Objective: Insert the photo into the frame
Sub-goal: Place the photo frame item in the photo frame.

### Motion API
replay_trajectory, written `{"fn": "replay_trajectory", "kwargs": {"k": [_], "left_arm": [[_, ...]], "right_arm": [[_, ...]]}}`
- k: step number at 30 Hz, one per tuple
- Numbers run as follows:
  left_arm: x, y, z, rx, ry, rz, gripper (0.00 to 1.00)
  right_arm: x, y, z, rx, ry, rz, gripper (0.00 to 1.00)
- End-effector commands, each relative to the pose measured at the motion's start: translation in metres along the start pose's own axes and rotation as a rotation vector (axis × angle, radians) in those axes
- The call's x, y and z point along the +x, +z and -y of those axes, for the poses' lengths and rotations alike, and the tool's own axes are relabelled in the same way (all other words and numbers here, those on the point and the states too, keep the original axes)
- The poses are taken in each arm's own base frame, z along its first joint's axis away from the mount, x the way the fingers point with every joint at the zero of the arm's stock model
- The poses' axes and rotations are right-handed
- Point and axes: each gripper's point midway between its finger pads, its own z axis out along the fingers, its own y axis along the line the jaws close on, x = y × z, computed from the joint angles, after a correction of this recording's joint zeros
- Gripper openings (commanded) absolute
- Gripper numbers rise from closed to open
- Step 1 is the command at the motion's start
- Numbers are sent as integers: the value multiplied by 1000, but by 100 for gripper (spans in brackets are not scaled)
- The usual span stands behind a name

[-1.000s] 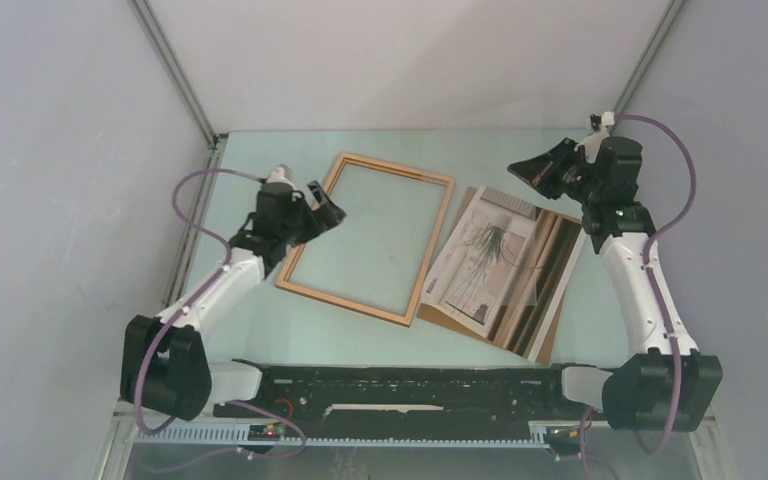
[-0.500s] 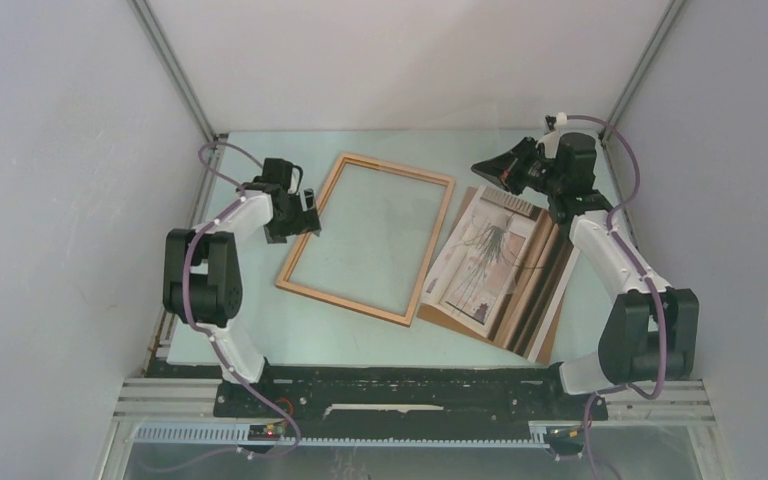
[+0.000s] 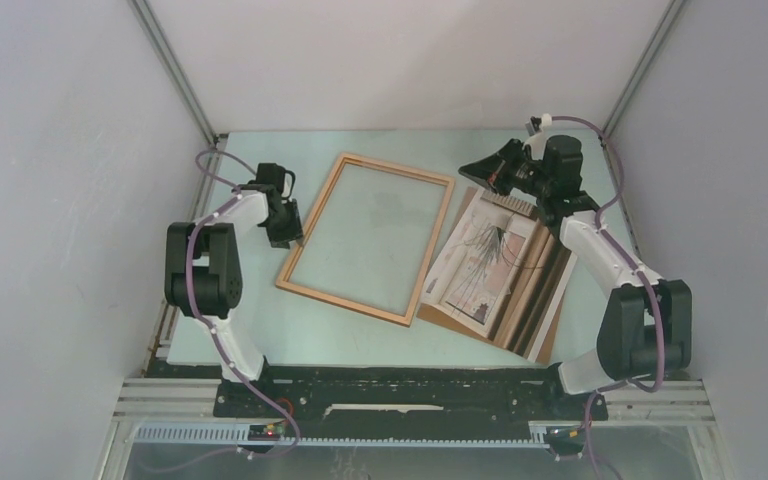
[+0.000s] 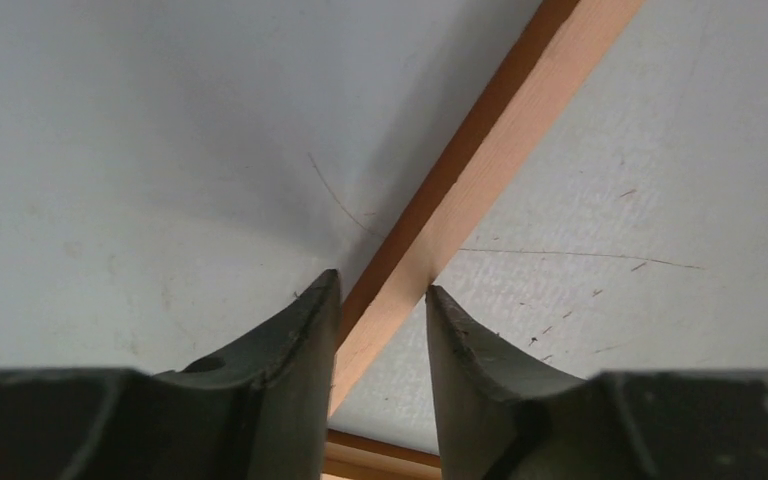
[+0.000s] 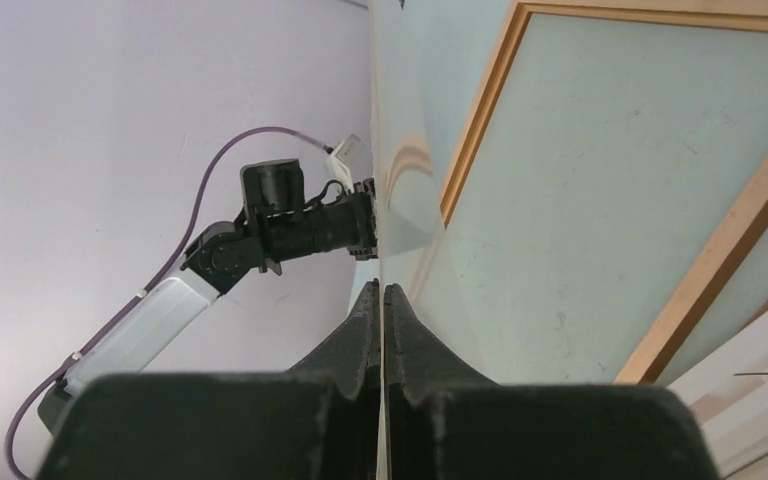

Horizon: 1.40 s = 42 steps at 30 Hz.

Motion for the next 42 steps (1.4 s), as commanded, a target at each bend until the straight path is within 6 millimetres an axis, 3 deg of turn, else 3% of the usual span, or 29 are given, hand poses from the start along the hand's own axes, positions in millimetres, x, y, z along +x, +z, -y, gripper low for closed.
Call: {"fn": "replay_trajectory", "kwargs": {"k": [1, 3, 9, 14, 20, 29, 31, 37, 42], "left_arm": [[16, 3, -16, -36, -23, -62, 36], [21, 0, -22, -63, -31, -66, 26], [39, -9, -27, -59, -70, -87, 20], [71, -16, -36, -9, -130, -130, 14], [83, -26, -39, 28, -160, -115, 11], [80, -31, -26, 111, -152, -93, 20], [75, -36, -26, 109, -149, -66, 26], [50, -61, -24, 118, -160, 55, 44], [5, -88, 1, 236, -207, 165, 65]], "right_arm": [[-1, 6, -22, -72, -18, 18, 0], [-1, 7, -25, -80, -15, 22, 0], [5, 15, -32, -109, 23, 5, 0], [12, 33, -26, -123, 93, -5, 0], [22, 59, -4, -98, 164, -8, 0], [42, 111, 55, -37, 290, -60, 0], [49, 122, 67, -13, 295, -70, 0], [69, 140, 104, 107, 245, -95, 0], [82, 144, 121, 144, 231, -158, 15]]}}
